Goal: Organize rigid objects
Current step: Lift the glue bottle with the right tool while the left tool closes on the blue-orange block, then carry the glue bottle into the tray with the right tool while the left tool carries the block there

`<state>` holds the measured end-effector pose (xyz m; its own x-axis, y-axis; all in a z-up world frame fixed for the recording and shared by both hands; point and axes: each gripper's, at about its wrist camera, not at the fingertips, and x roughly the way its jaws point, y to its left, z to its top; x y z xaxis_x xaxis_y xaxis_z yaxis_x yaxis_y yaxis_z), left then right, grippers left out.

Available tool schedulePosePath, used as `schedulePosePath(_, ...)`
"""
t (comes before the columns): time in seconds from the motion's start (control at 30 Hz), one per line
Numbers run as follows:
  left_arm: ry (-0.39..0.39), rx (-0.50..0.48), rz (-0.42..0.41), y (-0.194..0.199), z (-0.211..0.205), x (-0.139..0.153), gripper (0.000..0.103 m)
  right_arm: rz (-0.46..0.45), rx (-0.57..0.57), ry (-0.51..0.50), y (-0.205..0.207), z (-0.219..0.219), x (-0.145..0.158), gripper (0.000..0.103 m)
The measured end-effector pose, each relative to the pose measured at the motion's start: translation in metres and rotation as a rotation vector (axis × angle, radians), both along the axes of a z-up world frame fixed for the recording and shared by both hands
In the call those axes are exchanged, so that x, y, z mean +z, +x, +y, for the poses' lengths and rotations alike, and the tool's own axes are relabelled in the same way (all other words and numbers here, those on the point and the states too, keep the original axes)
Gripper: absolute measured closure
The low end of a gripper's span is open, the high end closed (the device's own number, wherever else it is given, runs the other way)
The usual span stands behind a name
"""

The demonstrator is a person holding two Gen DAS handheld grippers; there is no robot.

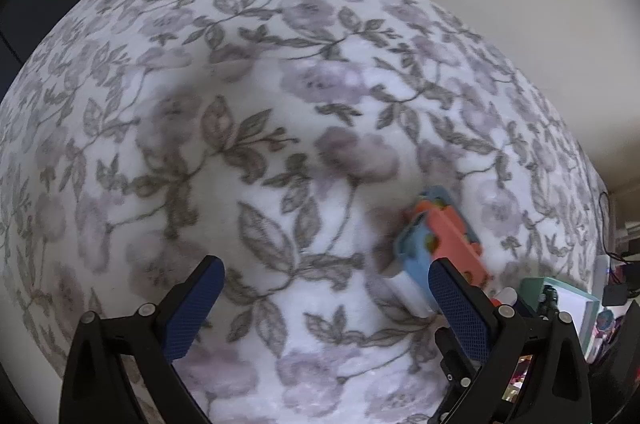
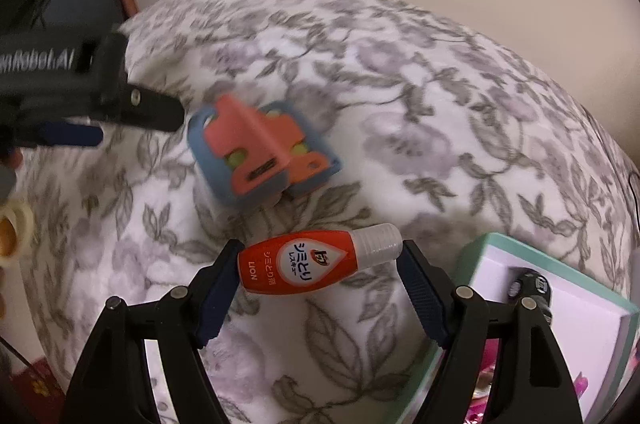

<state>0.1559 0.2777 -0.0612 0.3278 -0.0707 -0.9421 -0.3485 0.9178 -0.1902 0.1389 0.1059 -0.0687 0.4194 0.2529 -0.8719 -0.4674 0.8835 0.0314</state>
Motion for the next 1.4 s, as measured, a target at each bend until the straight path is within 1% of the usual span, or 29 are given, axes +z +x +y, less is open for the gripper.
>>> schedulePosePath(0.23,0.002,-0.051,-0.045,0.004,-0.023,0.007,0.000,-0.047,-0.105,0.067,0.005,-0.026,0.028,0.024)
schedulePosePath(0.37,0.012,-0.089,-0.049,0.007,-0.038,0.005,0.000,-0.071,-0.190,0.094,0.010,-0.051,0.043,0.024)
schedulePosePath(0.53,0.013,-0.114,-0.056,0.011,-0.052,0.000,0.000,-0.097,-0.263,0.110,0.014,-0.075,0.057,0.024)
schedulePosePath(0.73,0.083,-0.176,-0.057,0.016,-0.074,-0.008,0.000,-0.106,-0.291,0.141,0.011,-0.093,0.062,0.024)
schedulePosePath(0.8,0.085,-0.181,-0.051,0.018,-0.079,-0.012,0.006,-0.104,-0.297,0.142,0.011,-0.096,0.062,0.024)
schedulePosePath(0.83,0.083,-0.183,-0.048,0.019,-0.080,-0.014,0.011,-0.103,-0.300,0.145,0.011,-0.098,0.061,0.024)
schedulePosePath(0.93,0.090,-0.186,-0.048,0.021,-0.084,-0.018,0.015,-0.099,-0.304,0.161,0.011,-0.101,0.061,0.024)
schedulePosePath(0.97,0.091,-0.185,-0.051,0.021,-0.085,-0.018,0.020,-0.100,-0.303,0.164,0.011,-0.102,0.061,0.024)
schedulePosePath(1.03,0.095,-0.184,-0.051,0.021,-0.086,-0.018,0.027,-0.101,-0.302,0.169,0.011,-0.103,0.061,0.024)
schedulePosePath(1.27,0.093,-0.173,-0.054,0.021,-0.088,-0.017,0.028,-0.086,-0.307,0.166,0.011,-0.103,0.059,0.024)
schedulePosePath(1.4,0.085,-0.165,-0.062,0.018,-0.087,-0.011,0.028,-0.077,-0.320,0.165,0.010,-0.104,0.058,0.024)
